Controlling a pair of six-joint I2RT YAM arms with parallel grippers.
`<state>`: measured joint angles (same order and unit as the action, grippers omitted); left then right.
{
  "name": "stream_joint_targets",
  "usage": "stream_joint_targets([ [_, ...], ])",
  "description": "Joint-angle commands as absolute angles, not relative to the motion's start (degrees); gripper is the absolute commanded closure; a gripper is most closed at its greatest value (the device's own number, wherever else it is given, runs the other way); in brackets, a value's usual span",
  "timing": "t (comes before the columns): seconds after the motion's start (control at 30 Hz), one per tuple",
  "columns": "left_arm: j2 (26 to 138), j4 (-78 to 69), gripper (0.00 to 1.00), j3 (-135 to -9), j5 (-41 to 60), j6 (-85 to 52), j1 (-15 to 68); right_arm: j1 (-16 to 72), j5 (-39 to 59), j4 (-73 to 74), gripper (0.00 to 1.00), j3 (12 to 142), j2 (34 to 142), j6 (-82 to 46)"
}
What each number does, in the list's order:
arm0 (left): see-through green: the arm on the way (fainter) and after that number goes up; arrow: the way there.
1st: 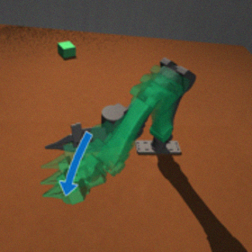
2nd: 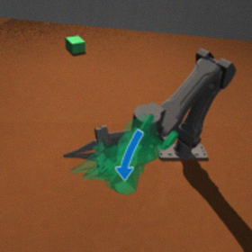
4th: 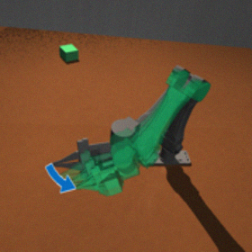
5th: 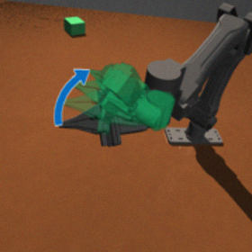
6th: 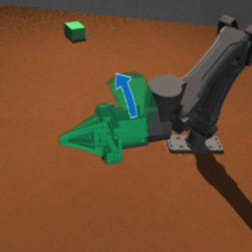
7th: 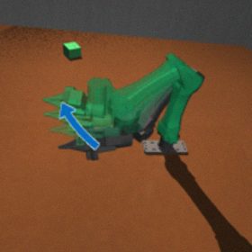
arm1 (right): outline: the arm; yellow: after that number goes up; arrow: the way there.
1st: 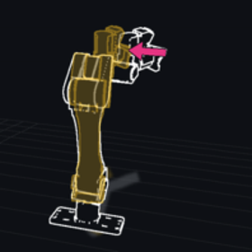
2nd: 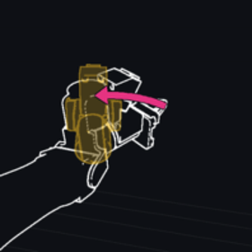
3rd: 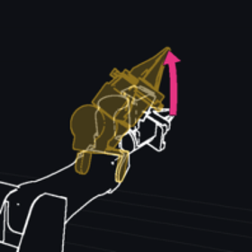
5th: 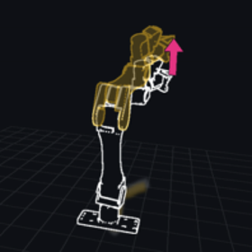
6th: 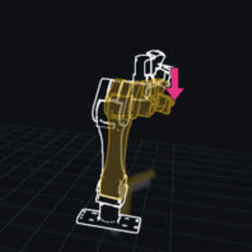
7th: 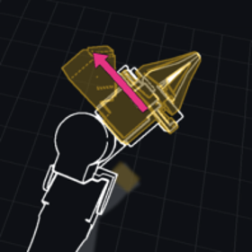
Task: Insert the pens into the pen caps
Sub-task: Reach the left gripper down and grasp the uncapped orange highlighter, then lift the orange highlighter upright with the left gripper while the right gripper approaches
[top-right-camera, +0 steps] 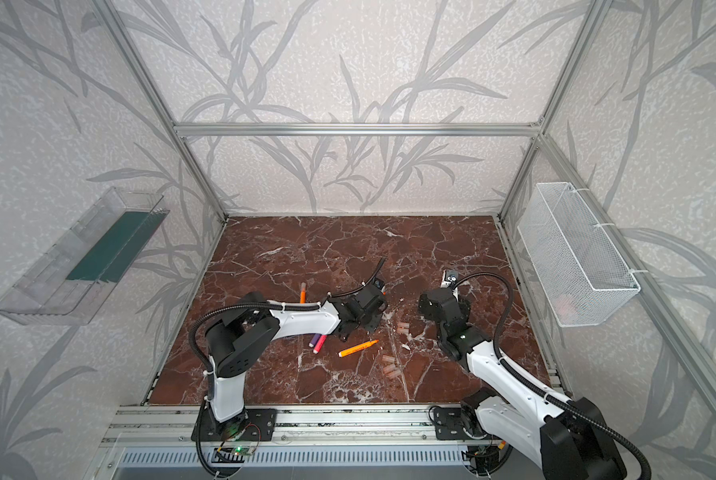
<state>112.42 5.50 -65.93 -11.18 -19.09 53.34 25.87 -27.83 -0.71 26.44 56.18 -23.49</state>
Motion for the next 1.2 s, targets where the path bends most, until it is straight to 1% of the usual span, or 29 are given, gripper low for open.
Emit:
stream_joint_targets([
  [0.0,110.8,6.6,0.88,-64.0,-9.0,-19.2,52.9,25.7,-18.6,-3.7,0.05,28.2,51.7,-27.2],
  [0.1,107.1,4.0,0.91,-61.4,-8.3,-18.7,52.9,26.1,-7.7,3.9,0.05,24.6,48.5,-31.2],
  [0.17,104.5,2.3,0.92,-59.5,-7.4,-18.8,52.8,27.6,-5.4,6.7,0.06,23.4,47.3,-34.0],
  [0.33,97.3,-2.9,0.96,-53.8,-2.9,-19.0,52.8,35.3,-5.2,11.4,0.06,23.1,47.2,-38.1],
  [0.5,90.3,-14.6,1.00,-45.1,1.3,-19.1,52.8,42.5,-5.6,22.2,0.07,21.2,51.8,-41.2],
  [0.63,85.5,-17.7,1.00,-41.0,2.2,-19.8,52.8,45.2,-7.6,27.2,0.07,21.4,56.3,-43.9],
  [0.93,81.3,-22.2,1.00,-36.1,4.1,-20.6,52.9,47.3,-6.1,37.2,0.18,22.7,67.2,-48.8],
  [1.03,80.2,-22.8,1.00,-35.5,5.5,-20.7,52.8,47.7,-6.3,37.5,0.23,24.1,69.8,-49.8],
  [1.17,78.6,-25.4,1.00,-33.5,6.0,-20.7,52.8,47.9,-8.0,44.1,0.29,22.2,72.9,-52.1],
])
